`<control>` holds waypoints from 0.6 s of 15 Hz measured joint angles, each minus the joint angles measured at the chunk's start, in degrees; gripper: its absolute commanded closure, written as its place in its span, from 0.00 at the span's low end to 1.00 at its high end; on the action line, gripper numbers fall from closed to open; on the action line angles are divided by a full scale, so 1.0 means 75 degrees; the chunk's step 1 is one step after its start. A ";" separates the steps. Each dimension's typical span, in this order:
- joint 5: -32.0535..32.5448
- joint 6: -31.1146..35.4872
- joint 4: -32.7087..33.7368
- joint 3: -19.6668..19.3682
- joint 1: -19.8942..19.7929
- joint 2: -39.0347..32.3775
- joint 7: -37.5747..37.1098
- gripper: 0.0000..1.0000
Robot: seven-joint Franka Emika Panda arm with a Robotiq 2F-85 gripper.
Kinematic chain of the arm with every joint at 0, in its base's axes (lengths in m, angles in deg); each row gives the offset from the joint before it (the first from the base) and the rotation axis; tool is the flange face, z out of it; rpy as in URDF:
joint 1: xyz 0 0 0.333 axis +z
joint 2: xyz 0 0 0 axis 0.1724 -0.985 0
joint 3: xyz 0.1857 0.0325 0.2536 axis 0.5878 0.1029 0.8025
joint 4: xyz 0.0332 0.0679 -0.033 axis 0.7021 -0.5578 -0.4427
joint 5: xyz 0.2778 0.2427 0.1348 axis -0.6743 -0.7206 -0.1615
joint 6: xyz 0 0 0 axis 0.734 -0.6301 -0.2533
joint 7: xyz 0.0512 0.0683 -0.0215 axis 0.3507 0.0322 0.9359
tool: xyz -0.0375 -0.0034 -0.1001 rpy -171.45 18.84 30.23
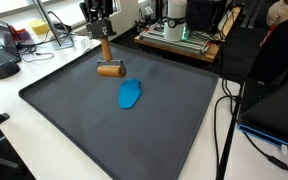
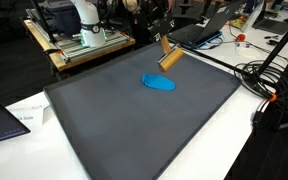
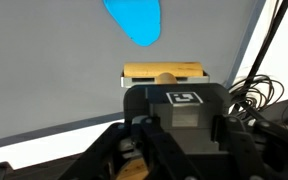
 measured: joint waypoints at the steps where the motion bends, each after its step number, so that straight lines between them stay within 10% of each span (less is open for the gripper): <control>1: -0.0002 0.0000 0.0000 0.0000 0.0004 0.0000 0.0000 0.78; 9: 0.1044 0.0007 0.0523 -0.0149 0.0209 -0.0659 -0.2722 0.78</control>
